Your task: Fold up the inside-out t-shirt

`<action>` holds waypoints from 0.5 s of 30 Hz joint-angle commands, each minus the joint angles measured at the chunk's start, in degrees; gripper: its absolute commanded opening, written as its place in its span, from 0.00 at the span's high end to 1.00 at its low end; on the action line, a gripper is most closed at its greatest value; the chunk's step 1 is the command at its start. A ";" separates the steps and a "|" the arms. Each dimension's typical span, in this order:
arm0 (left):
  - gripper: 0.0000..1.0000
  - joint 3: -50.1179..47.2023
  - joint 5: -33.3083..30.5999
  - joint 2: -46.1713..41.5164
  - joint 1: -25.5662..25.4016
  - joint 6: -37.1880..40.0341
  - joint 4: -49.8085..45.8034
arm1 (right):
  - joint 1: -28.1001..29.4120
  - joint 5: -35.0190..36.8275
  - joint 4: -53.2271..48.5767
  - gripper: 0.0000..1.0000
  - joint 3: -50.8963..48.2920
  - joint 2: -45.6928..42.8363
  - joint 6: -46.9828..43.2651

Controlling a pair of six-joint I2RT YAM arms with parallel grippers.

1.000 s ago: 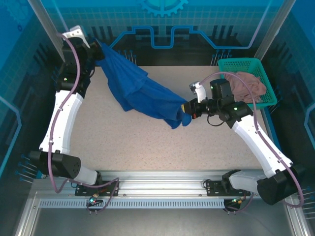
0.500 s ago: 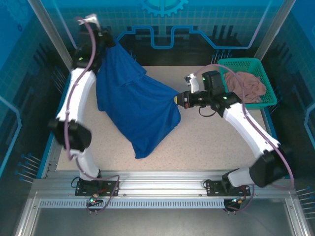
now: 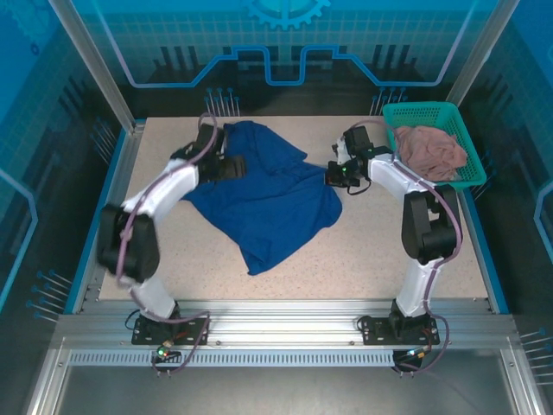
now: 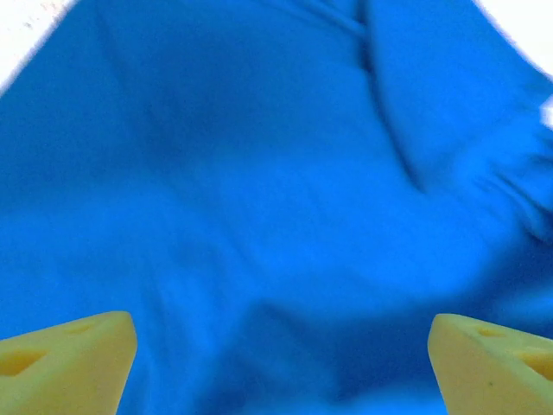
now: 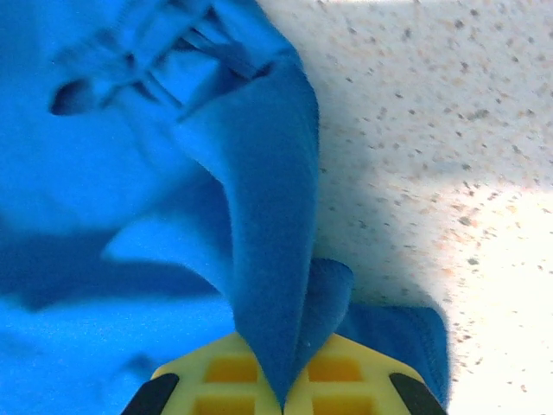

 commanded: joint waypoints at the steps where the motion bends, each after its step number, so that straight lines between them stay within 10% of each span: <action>1: 0.13 -13.78 0.02 -11.04 -4.62 -6.34 4.57 | -1.40 2.10 -3.38 1.00 1.71 1.55 -3.45; 11: 0.18 -31.93 12.41 -12.19 -22.75 -19.28 7.83 | -2.90 7.64 -7.43 0.70 3.68 3.13 -6.79; 15: 0.40 -30.89 11.65 -6.36 -24.29 -19.58 8.20 | -3.42 9.40 -7.77 0.51 -1.49 -2.17 -6.76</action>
